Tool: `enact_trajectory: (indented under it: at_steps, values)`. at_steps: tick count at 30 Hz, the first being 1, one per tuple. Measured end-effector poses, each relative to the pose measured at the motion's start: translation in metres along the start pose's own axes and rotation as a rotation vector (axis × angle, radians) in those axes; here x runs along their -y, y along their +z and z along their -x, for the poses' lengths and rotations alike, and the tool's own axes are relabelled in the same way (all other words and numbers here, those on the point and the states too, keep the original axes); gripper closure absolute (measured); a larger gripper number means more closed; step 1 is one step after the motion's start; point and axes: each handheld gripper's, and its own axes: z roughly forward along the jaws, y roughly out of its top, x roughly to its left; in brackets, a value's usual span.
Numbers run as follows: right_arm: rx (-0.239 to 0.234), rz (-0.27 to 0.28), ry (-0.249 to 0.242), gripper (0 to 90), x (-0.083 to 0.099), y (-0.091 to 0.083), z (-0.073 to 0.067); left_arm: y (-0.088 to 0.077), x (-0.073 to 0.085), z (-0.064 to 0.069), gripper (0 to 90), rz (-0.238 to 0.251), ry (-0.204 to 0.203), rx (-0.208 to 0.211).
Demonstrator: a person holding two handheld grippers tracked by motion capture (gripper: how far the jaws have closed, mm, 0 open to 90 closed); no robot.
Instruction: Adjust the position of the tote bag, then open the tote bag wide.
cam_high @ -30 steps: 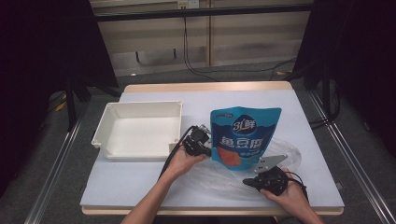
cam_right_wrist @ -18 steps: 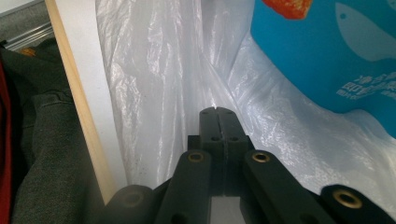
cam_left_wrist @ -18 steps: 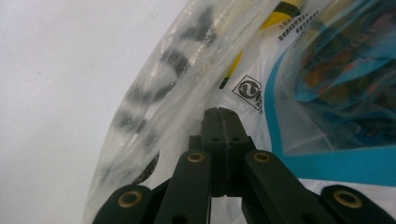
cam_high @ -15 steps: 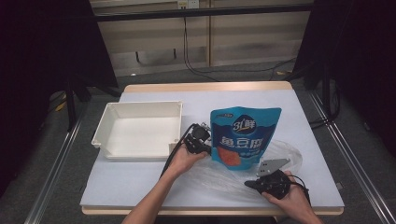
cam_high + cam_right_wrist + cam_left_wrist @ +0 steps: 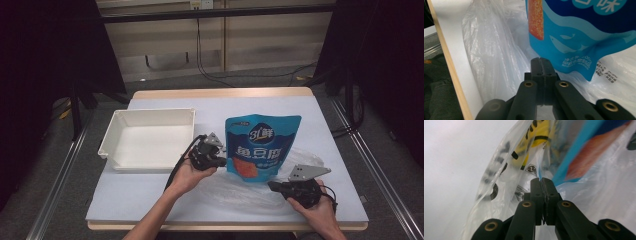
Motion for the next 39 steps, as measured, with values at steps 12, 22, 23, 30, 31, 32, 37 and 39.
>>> enact_trajectory:
  at_steps: [12,22,23,30,31,32,37,39]
  values:
    - [0.0,0.043,0.023,77.2,-0.005,-0.004,0.0,-0.029,0.012,-0.006,67.5,0.109,0.034,0.057]
    - [0.044,0.04,0.022,63.4,0.002,-0.012,-0.009,-0.056,-0.004,0.002,37.9,0.143,0.066,0.06]
    - [0.05,0.037,0.03,62.8,0.005,-0.014,-0.011,-0.059,-0.006,0.003,34.4,0.149,0.078,0.062]
    - [0.061,0.07,0.058,55.5,0.011,-0.021,-0.014,-0.08,-0.018,0.006,22.9,0.172,0.108,0.061]
    - [0.058,0.078,0.054,54.6,0.011,-0.021,-0.014,-0.083,-0.02,0.005,23.1,0.164,0.121,0.054]
    - [0.057,0.082,0.058,53.2,0.011,-0.022,-0.014,-0.084,-0.021,0.006,21.5,0.169,0.113,0.056]
    - [0.048,0.082,0.063,47.2,0.011,-0.02,-0.012,-0.089,-0.031,0.005,14.2,0.138,0.13,0.07]
    - [0.046,0.082,0.067,45.9,0.011,-0.02,-0.012,-0.091,-0.036,0.007,14.4,0.135,0.144,0.074]
